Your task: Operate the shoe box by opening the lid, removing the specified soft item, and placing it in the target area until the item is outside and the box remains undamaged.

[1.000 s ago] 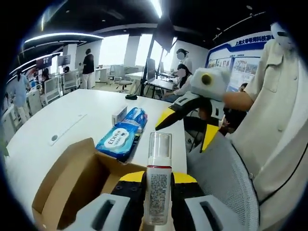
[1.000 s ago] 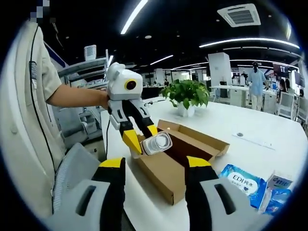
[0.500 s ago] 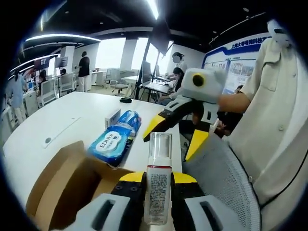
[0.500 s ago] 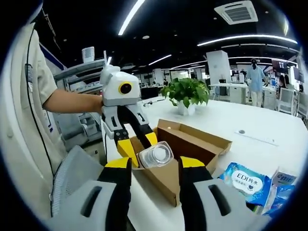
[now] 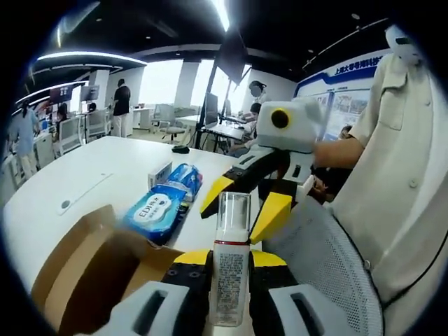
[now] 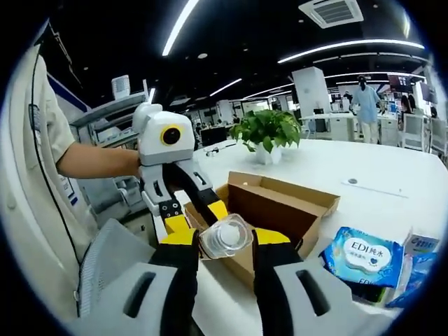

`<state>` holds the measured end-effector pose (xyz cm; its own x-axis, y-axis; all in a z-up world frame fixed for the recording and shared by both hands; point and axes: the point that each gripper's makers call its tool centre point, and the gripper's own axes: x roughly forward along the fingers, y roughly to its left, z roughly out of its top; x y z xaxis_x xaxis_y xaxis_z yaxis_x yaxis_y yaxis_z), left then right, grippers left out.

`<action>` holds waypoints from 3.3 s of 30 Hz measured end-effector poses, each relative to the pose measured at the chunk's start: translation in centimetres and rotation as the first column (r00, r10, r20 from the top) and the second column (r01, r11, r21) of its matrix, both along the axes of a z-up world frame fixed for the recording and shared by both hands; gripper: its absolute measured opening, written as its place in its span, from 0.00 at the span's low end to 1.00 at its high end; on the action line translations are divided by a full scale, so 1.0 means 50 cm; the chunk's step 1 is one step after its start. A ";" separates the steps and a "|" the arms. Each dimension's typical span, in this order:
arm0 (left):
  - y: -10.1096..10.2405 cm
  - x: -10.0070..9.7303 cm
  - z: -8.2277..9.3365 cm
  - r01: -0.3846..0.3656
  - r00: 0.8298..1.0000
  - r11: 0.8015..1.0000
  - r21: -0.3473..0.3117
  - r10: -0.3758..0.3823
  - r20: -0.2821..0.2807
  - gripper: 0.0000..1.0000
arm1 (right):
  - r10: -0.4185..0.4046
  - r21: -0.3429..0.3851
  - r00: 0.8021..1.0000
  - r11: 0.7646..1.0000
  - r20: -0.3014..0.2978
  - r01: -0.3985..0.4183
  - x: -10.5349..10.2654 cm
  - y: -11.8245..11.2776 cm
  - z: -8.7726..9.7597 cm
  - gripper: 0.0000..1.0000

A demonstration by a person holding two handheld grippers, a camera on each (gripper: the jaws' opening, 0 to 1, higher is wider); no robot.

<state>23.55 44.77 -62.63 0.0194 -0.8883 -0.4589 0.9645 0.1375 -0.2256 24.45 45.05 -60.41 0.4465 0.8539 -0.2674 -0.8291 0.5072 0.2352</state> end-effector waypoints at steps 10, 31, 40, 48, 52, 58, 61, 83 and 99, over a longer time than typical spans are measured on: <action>-0.004 -0.004 -0.012 0.014 1.000 1.000 0.015 -0.014 -0.020 0.20 | -0.012 0.013 0.999 1.000 -0.047 0.013 0.001 0.003 0.001 0.23; -0.023 0.025 0.000 -0.019 0.998 0.999 0.035 0.017 0.067 0.27 | -0.010 -0.056 1.000 0.998 -0.011 0.009 0.024 -0.004 0.022 0.19; -0.019 0.039 0.001 -0.047 0.994 0.998 0.046 0.042 0.097 0.33 | -0.006 -0.066 1.000 0.998 0.007 0.007 0.046 -0.011 0.034 0.19; 0.005 0.068 0.005 -0.132 0.986 0.990 0.046 0.127 0.106 0.41 | -0.012 -0.086 0.999 0.996 0.031 0.014 0.082 -0.039 0.048 0.19; 0.014 0.081 0.009 -0.162 0.979 0.986 0.042 0.156 0.130 0.46 | -0.022 -0.092 0.999 0.995 0.043 0.026 0.105 -0.057 0.057 0.19; 0.038 0.104 0.018 -0.231 0.964 0.972 0.038 0.224 0.142 0.54 | -0.027 -0.118 0.997 0.992 0.075 0.036 0.136 -0.079 0.064 0.19; 0.053 0.111 0.025 -0.261 0.955 0.965 0.032 0.253 0.152 0.58 | -0.029 -0.128 0.995 0.991 0.093 0.040 0.156 -0.091 0.070 0.19; 0.167 0.130 0.062 -0.483 0.866 0.875 -0.028 0.482 0.130 0.80 | -0.031 -0.261 0.983 0.962 0.183 0.079 0.327 -0.180 0.039 0.20; 0.255 0.108 0.055 -0.584 0.803 0.812 0.007 0.576 0.153 0.92 | -0.027 -0.341 0.983 0.936 0.184 0.089 0.418 -0.219 -0.024 0.20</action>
